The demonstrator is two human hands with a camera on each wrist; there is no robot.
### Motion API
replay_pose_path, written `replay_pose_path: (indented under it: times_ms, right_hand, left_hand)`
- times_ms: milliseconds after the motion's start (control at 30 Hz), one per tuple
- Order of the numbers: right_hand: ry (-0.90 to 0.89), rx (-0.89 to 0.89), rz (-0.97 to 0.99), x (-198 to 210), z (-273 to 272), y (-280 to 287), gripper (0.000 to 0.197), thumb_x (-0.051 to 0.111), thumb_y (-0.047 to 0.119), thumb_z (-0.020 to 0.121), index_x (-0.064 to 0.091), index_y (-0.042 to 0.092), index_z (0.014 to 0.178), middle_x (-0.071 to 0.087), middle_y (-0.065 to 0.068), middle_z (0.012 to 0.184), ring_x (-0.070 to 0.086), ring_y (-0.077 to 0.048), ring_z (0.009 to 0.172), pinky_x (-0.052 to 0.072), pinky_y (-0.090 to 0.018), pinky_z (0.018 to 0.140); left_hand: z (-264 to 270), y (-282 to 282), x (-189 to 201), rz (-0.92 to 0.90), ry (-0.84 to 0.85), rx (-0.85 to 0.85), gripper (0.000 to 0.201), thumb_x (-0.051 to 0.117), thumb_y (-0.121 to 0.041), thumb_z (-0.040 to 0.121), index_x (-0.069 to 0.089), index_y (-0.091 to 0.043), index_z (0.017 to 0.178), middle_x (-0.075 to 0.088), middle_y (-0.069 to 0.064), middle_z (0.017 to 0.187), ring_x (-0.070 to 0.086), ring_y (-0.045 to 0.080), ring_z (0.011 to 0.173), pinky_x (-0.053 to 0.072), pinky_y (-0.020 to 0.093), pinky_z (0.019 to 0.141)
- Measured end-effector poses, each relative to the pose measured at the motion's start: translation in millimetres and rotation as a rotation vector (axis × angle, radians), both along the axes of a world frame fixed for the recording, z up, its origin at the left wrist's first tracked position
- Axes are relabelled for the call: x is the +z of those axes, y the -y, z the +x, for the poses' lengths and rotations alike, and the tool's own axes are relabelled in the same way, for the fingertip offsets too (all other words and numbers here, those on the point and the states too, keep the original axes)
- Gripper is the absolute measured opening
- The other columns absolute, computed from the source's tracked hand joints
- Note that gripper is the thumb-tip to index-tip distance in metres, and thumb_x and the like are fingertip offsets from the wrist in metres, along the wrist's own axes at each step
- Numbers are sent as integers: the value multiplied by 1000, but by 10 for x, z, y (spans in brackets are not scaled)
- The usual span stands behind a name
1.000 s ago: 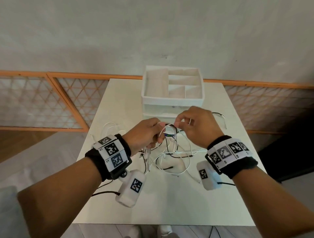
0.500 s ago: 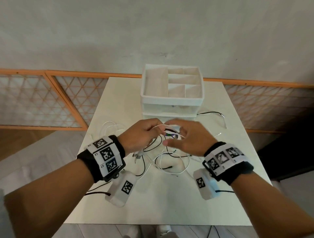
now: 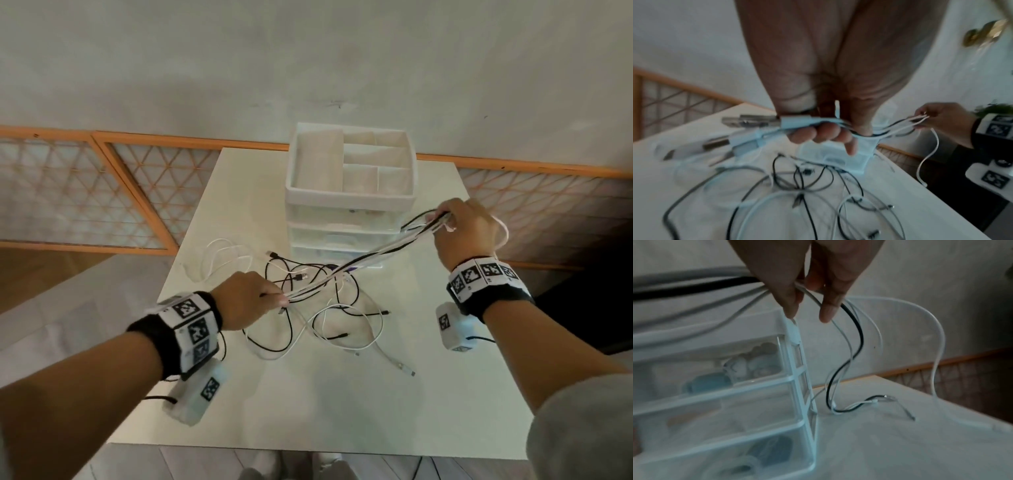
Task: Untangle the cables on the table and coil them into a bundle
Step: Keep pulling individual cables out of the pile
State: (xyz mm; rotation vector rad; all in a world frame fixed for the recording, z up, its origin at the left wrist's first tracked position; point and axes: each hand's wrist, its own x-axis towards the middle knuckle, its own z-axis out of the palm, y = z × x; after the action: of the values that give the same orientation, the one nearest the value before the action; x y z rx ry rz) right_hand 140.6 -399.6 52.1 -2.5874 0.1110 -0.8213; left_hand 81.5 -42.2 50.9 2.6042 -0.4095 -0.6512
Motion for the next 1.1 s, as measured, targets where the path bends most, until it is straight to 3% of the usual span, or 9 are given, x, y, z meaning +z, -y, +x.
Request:
replay_pose_path:
  times_ms: [33, 100, 167, 367, 533, 800, 900, 967, 1100]
  right_hand:
    - [-27, 31, 42, -45, 6, -23, 22, 75, 5, 77, 72, 9, 98, 67, -15, 88, 59, -26, 71, 43, -11, 76]
    - [-387, 46, 104, -239, -26, -32, 57, 76, 9, 78, 58, 20, 131, 66, -13, 113, 64, -31, 103, 49, -35, 100]
    - [-717, 25, 77, -436, -185, -57, 83, 74, 18, 81, 31, 36, 150, 61, -6, 130, 59, -30, 118, 46, -43, 106]
    - [-778, 282, 10, -904, -916, -766, 37, 71, 40, 81, 64, 32, 117, 60, 7, 118, 62, -19, 112, 48, -33, 94]
    - [-914, 344, -204, -1009, -1061, -1205, 74, 64, 49, 87, 25, 32, 147, 35, 4, 146, 56, -25, 122, 49, -41, 96]
    - [-504, 372, -89, -1010, -1191, -1328, 47, 74, 28, 78, 44, 27, 114, 43, 0, 116, 59, -20, 64, 53, -33, 56]
    - [-661, 411, -189, -1056, -1203, -1433, 32, 62, 36, 88, 51, 28, 117, 54, 3, 114, 66, -25, 86, 51, -34, 71]
    - [-883, 349, -300, -1057, -1172, -1465, 34, 52, 40, 93, 51, 28, 126, 62, 0, 118, 62, -29, 108, 49, -37, 86]
    - [-868, 254, -211, -903, -1064, -1437, 25, 42, 33, 97, 65, 28, 105, 69, -4, 103, 64, -30, 101, 48, -34, 83]
  left_hand:
    - [-6, 29, -104, 4, 25, 49, 38, 51, -40, 98, 60, -18, 68, 50, -2, 58, 44, 9, 54, 33, 26, 60]
    - [-25, 61, -256, 2, 70, 121, 36, 52, -36, 97, 62, -14, 69, 53, 3, 60, 49, 14, 59, 34, 29, 60]
    - [-53, 49, -342, 7, 102, 156, 33, 53, -34, 97, 63, -14, 71, 53, 3, 60, 50, 19, 64, 34, 27, 59]
    - [-46, 81, -313, -113, 63, 246, 35, 50, -34, 99, 71, -10, 84, 58, 5, 66, 47, 14, 57, 32, 24, 54]
    - [6, 206, -170, -235, 21, 294, 41, 56, -37, 95, 49, -13, 63, 42, -4, 55, 39, 14, 54, 29, 29, 54]
    - [44, 231, -132, -121, 21, 458, 36, 41, -33, 100, 44, -12, 72, 51, 2, 75, 49, 27, 77, 32, 31, 65]
    - [20, 240, -214, -101, -41, 501, 30, 39, -32, 100, 49, -8, 85, 57, 10, 87, 57, 34, 87, 37, 30, 70]
    - [-9, 254, -236, -280, -120, 529, 29, 42, -31, 99, 47, -9, 80, 49, 7, 73, 51, 29, 67, 37, 31, 62]
    - [-10, 173, -187, -495, -138, 593, 31, 50, -26, 97, 46, -13, 69, 52, 9, 67, 39, 20, 51, 30, 25, 50]
